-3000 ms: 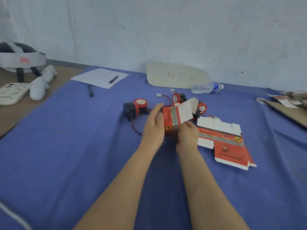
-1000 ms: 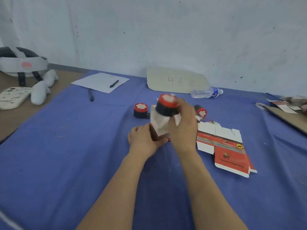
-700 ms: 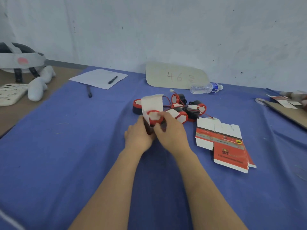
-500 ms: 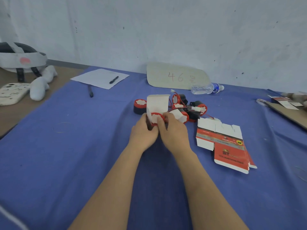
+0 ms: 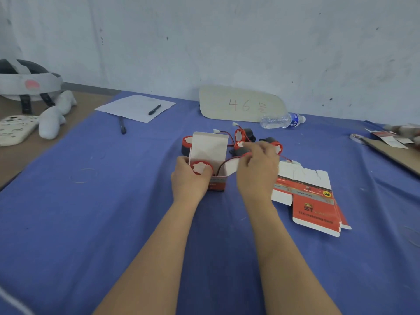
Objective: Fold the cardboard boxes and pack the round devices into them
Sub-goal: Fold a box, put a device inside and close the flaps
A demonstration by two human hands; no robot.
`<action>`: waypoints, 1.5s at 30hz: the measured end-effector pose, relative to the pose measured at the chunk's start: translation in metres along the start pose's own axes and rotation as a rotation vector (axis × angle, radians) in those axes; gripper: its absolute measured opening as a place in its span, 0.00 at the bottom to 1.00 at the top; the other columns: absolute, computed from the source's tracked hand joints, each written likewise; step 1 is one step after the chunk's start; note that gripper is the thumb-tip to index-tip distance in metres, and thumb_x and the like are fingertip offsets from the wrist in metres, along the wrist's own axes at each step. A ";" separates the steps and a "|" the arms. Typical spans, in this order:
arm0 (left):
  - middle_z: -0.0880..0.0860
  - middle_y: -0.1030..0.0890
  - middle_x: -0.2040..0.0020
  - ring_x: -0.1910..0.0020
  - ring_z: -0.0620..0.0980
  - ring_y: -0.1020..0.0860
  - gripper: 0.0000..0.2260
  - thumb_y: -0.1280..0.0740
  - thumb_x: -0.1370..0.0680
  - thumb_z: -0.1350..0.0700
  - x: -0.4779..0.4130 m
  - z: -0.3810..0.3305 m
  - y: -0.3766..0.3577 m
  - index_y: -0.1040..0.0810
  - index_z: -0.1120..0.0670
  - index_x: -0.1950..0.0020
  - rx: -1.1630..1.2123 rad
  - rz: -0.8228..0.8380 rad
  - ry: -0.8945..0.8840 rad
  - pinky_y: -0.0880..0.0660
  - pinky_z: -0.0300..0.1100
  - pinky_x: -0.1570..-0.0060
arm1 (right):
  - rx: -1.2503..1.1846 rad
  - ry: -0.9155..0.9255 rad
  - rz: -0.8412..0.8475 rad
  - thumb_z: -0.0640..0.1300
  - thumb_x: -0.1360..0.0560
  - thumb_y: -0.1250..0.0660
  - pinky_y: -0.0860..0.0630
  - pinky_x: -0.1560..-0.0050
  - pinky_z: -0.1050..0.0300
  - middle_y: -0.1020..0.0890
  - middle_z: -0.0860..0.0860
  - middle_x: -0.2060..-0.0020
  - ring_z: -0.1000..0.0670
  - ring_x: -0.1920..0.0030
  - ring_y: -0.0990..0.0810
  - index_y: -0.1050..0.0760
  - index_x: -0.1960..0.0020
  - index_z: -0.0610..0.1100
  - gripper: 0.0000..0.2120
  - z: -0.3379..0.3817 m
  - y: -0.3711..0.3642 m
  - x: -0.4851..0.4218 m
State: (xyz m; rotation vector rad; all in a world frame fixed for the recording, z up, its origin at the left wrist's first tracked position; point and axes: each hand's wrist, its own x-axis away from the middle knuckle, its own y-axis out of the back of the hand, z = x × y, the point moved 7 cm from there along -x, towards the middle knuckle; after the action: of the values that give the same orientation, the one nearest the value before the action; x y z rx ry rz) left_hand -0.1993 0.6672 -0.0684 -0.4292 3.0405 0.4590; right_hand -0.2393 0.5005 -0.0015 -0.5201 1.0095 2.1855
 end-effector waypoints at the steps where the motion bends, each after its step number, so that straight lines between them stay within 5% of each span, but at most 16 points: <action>1: 0.52 0.23 0.46 0.47 0.52 0.24 0.13 0.32 0.26 0.53 0.000 -0.001 -0.001 0.34 0.52 0.47 -0.008 0.002 -0.006 0.30 0.42 0.58 | 0.067 -0.065 -0.029 0.37 0.22 0.41 0.34 0.40 0.51 0.28 0.45 0.35 0.43 0.39 0.31 0.23 0.38 0.44 0.16 -0.009 0.007 -0.004; 4: 0.52 0.24 0.43 0.42 0.53 0.26 0.15 0.32 0.25 0.52 0.002 -0.003 -0.001 0.31 0.54 0.42 -0.055 -0.007 -0.028 0.25 0.47 0.50 | 0.344 -0.170 0.190 0.44 0.19 0.43 0.34 0.46 0.52 0.23 0.45 0.42 0.42 0.42 0.29 0.21 0.41 0.45 0.14 -0.035 0.002 -0.012; 7: 0.53 0.24 0.42 0.40 0.55 0.26 0.18 0.32 0.25 0.51 0.005 -0.004 -0.001 0.30 0.56 0.38 -0.084 -0.013 -0.044 0.26 0.54 0.43 | 0.292 -0.233 0.397 0.43 0.19 0.42 0.27 0.54 0.53 0.18 0.43 0.54 0.42 0.52 0.22 0.20 0.46 0.43 0.13 -0.039 -0.007 -0.011; 9: 0.53 0.24 0.42 0.41 0.56 0.26 0.18 0.32 0.25 0.51 0.006 -0.005 -0.001 0.30 0.56 0.38 -0.088 -0.007 -0.051 0.25 0.55 0.43 | 0.257 -0.216 0.443 0.39 0.21 0.41 0.25 0.52 0.53 0.18 0.43 0.49 0.42 0.52 0.22 0.21 0.41 0.44 0.13 -0.032 -0.009 -0.012; 13: 0.53 0.23 0.42 0.42 0.55 0.26 0.18 0.32 0.25 0.50 0.007 -0.008 -0.002 0.29 0.56 0.38 -0.114 -0.009 -0.065 0.25 0.55 0.44 | 0.196 -0.063 0.278 0.36 0.22 0.39 0.30 0.51 0.57 0.27 0.44 0.41 0.43 0.47 0.25 0.21 0.44 0.39 0.11 -0.012 -0.004 -0.016; 16: 0.53 0.23 0.44 0.43 0.55 0.25 0.17 0.33 0.25 0.50 0.008 -0.010 -0.004 0.29 0.55 0.40 -0.145 -0.005 -0.091 0.25 0.55 0.45 | 0.083 0.104 0.131 0.34 0.24 0.39 0.30 0.47 0.56 0.30 0.44 0.44 0.45 0.45 0.29 0.21 0.49 0.35 0.10 0.017 -0.005 -0.009; 21: 0.53 0.22 0.44 0.44 0.56 0.25 0.18 0.32 0.25 0.47 0.009 -0.010 -0.006 0.29 0.55 0.41 -0.156 0.011 -0.101 0.25 0.54 0.45 | 0.117 0.252 0.246 0.36 0.23 0.40 0.36 0.48 0.63 0.27 0.45 0.45 0.47 0.43 0.32 0.21 0.49 0.37 0.09 0.039 -0.030 0.010; 24: 0.54 0.22 0.43 0.43 0.56 0.25 0.19 0.32 0.25 0.48 0.007 -0.009 -0.006 0.29 0.55 0.39 -0.165 0.017 -0.087 0.25 0.55 0.45 | 0.128 0.230 0.320 0.37 0.23 0.40 0.31 0.48 0.58 0.28 0.46 0.45 0.47 0.43 0.31 0.22 0.48 0.37 0.10 0.034 -0.038 0.014; 27: 0.53 0.22 0.42 0.42 0.55 0.25 0.20 0.32 0.25 0.47 0.009 -0.010 -0.006 0.29 0.55 0.38 -0.164 0.007 -0.088 0.25 0.54 0.44 | 0.274 0.233 0.227 0.37 0.24 0.38 0.42 0.50 0.62 0.29 0.47 0.45 0.46 0.43 0.36 0.19 0.48 0.42 0.10 0.030 -0.030 0.011; 30: 0.53 0.23 0.41 0.41 0.54 0.26 0.21 0.32 0.25 0.47 0.010 -0.011 -0.005 0.29 0.55 0.37 -0.174 -0.006 -0.096 0.25 0.53 0.44 | 0.397 0.251 0.241 0.40 0.24 0.39 0.41 0.51 0.57 0.24 0.48 0.49 0.46 0.47 0.31 0.19 0.46 0.47 0.12 0.028 -0.029 0.008; 40: 0.53 0.22 0.42 0.42 0.55 0.26 0.19 0.34 0.24 0.47 0.009 -0.010 -0.005 0.29 0.55 0.38 -0.183 0.016 -0.106 0.25 0.55 0.45 | 0.326 0.175 0.336 0.58 0.22 0.41 0.38 0.46 0.54 0.19 0.53 0.57 0.50 0.50 0.26 0.20 0.52 0.48 0.17 0.016 -0.033 0.010; 45: 0.54 0.23 0.40 0.41 0.55 0.26 0.20 0.34 0.23 0.48 0.009 -0.011 -0.006 0.30 0.57 0.35 -0.212 0.019 -0.129 0.26 0.54 0.44 | 0.302 0.127 0.363 0.57 0.22 0.39 0.33 0.46 0.53 0.19 0.51 0.55 0.48 0.48 0.27 0.20 0.52 0.47 0.16 0.012 -0.033 0.009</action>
State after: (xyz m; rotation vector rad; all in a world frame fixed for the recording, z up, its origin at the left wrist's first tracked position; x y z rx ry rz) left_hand -0.2066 0.6556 -0.0604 -0.3623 2.8845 0.7824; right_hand -0.2228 0.5297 -0.0161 -0.3581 1.5745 2.2671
